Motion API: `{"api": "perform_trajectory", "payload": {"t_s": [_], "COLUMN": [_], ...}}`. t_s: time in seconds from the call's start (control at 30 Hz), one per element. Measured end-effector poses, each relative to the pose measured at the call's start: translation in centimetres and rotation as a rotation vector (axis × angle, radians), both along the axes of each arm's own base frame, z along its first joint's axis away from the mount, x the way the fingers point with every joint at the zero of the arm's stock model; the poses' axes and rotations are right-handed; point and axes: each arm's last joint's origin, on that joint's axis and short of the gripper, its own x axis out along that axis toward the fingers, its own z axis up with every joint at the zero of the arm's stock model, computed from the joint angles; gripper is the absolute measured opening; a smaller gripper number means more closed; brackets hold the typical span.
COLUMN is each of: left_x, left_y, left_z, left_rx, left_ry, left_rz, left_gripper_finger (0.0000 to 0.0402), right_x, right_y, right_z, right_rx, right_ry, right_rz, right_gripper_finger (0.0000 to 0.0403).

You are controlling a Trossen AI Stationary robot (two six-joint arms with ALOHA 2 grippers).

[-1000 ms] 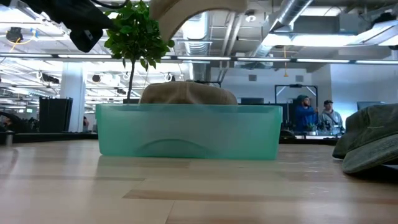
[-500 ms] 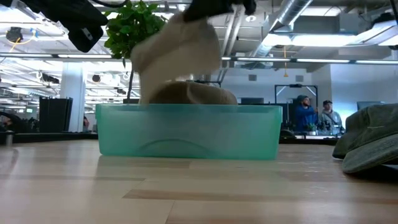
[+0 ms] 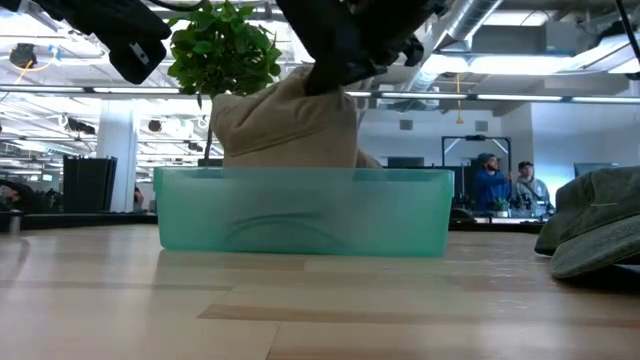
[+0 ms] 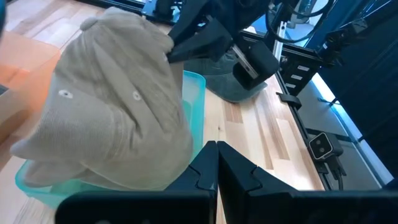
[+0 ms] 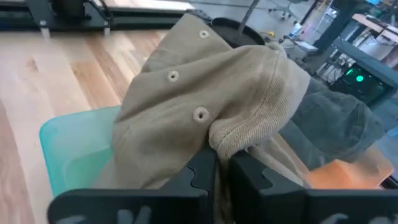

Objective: Pick & Place hat
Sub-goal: Put the brown cap into the green bin

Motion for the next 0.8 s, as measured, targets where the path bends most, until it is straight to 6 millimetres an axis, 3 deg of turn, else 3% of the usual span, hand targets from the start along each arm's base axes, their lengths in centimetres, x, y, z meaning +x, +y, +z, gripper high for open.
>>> {"api": "perform_trajectory", "payload": {"t_s": [0.33,0.6,0.8], "left_x": [0.0,0.0,0.0], "left_y": [0.0,0.0,0.0], "left_z": [0.0,0.0,0.0], "left_rx": [-0.001,0.0,0.001], "left_ry": [-0.002,-0.001,-0.001], "left_rz": [0.001,0.002,0.003], "left_gripper_finger": [0.0,0.0,0.0], "right_x": [-0.5,-1.9,-2.2], "right_y": [0.1,-0.4,-0.8], "right_z": [-0.6,1.4,2.3], "right_rx": [0.193,0.24,0.28], "right_ry": [0.077,0.12,0.115], "right_rz": [0.072,0.072,0.091], "right_gripper_finger": [0.0044,0.0078,0.0127]}}
